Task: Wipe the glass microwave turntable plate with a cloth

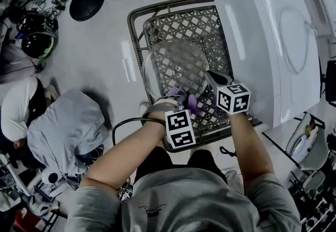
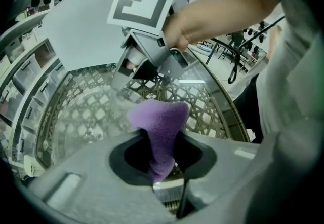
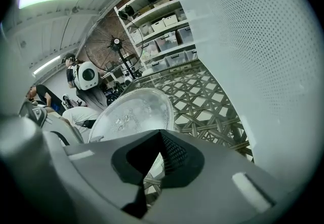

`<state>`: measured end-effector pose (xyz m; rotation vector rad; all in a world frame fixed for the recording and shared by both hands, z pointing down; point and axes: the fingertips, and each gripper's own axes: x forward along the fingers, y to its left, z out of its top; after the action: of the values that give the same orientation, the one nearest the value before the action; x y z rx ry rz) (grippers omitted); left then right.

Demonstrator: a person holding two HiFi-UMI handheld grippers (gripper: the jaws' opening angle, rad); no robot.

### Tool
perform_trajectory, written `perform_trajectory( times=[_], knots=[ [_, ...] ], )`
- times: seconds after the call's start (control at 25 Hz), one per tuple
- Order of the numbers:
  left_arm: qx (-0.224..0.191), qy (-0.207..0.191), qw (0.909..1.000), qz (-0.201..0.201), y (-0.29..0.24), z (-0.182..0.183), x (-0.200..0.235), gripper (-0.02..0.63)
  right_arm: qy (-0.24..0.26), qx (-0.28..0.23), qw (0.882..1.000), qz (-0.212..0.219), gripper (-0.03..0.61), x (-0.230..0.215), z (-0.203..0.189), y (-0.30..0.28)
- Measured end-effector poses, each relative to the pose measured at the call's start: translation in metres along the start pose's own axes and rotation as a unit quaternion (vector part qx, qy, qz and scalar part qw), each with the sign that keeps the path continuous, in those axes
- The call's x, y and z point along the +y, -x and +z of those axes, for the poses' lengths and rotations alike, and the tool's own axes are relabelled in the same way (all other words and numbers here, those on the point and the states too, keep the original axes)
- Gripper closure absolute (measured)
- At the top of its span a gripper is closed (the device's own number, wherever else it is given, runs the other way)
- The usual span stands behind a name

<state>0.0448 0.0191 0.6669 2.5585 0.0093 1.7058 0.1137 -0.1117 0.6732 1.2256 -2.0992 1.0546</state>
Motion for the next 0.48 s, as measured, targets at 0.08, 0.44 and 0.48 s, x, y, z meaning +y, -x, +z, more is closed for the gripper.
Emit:
perform_trajectory(
  times=[0.08,0.44,0.48],
  knots=[
    [0.011,0.009,0.9999,0.003,0.010,-0.024,-0.001,0.512,0.002,0.000,1.000,-0.001,0.572,0.000,-0.001,0.000],
    [0.035,0.040,0.9981,0.033,0.033,-0.078,0.007,0.512,0.003,0.004,1.000,-0.007,0.572,-0.001,0.000,0.000],
    [0.033,0.041,0.9980,0.033,0.033,-0.077,0.007,0.512,0.002,0.005,1.000,-0.008,0.572,-0.001,0.000,0.000]
  ],
)
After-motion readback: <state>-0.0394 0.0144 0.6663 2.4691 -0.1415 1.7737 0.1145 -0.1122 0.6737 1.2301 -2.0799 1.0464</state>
